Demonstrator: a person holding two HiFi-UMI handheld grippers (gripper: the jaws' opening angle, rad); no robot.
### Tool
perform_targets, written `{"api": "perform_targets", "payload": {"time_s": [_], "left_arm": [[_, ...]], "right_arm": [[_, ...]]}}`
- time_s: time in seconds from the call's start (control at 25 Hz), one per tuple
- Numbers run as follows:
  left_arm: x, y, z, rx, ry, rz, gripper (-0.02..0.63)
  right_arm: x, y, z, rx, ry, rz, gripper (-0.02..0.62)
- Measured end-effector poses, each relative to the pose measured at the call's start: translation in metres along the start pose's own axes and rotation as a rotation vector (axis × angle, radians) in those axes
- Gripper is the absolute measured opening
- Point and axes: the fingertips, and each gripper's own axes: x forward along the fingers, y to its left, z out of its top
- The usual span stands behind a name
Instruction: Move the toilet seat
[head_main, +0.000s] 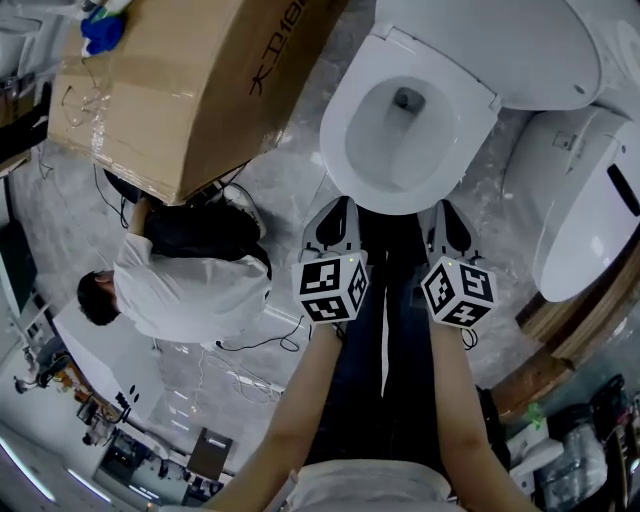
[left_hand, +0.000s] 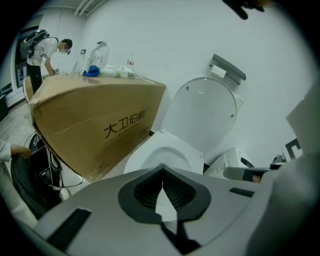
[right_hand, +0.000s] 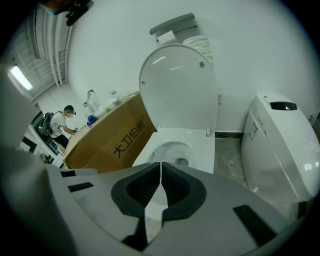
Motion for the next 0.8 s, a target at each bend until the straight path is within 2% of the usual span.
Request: {"api": "perform_targets", "payload": {"time_s": [0.24, 0.8], "left_arm": [[0.025, 0.011, -0.035, -0.028, 0.053, 0.006, 0.015], [0.071, 0.03, -0.08, -0.125, 0.11, 0.032, 0.018]], "right_arm": [[0.024, -0.016, -0.03, 0.012, 0.046, 0.022, 0.018], [0.059, -0.07, -0.079, 0.069, 0.114, -0.028, 0.02]]}}
